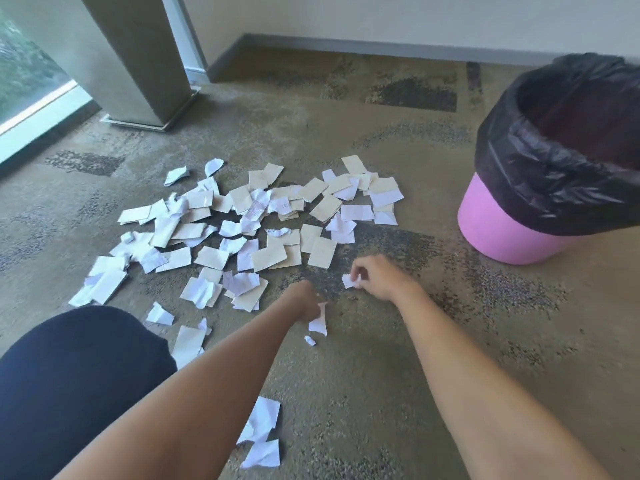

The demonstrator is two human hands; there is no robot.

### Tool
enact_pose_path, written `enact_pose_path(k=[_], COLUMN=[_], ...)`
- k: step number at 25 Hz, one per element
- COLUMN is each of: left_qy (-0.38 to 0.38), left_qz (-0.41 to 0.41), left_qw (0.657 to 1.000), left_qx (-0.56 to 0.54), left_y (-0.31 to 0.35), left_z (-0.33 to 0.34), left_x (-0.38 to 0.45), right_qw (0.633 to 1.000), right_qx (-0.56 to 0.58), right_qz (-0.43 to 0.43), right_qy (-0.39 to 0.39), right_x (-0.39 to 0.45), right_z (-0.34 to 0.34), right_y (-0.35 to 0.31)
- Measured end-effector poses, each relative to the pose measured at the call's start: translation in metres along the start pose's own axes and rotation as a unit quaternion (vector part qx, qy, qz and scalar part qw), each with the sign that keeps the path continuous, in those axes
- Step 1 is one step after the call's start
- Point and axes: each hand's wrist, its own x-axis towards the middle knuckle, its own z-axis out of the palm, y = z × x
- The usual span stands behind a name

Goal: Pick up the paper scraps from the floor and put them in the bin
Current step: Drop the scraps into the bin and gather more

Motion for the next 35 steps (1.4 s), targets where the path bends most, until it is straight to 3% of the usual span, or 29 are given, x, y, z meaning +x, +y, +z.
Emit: enact_pose_path(k=[7, 11, 19, 25, 31, 35], left_qy=[0.056, -0.011, 0.064, -0.041, -0.058, 0.002], left_qz=[-0.025, -0.034, -0.051, -0.074, -0.074, -0.083], left_qw=[0.996, 0.99, 0.992, 0.994, 0.986, 0.986], left_qx=[-0.064, -0.135, -0.096, -0.07, -0.135, -0.142], left_y=[-0.028, -0.05, -0.052, -0.051, -0.048, -0.053], left_z=[-0.04, -0.056, -0.04, -0.016, -0.01, -0.017], left_x=[-0.008, -0.008, -0.021, -0.026, -0.028, -0.028], right_qw=[0.978, 0.952, 0.949, 0.94, 0.931, 0.9], right_qx=[-0.039, -0.075, -0.143, -0.161, -0.198, -0.204], right_qz=[-0.093, -0.123, -0.176, -0.193, -0.212, -0.289], right_qy=[-0.183, -0.27, -0.22, -0.229, -0.223, -0.255], right_x=[-0.004, -0.015, -0.023, -0.024, -0.029, -0.038], right_z=[0.011, 0.032, 0.047, 0.053, 0.06, 0.087], right_y=[-0.063, -0.083, -0.084, -0.083, -0.097, -0.12])
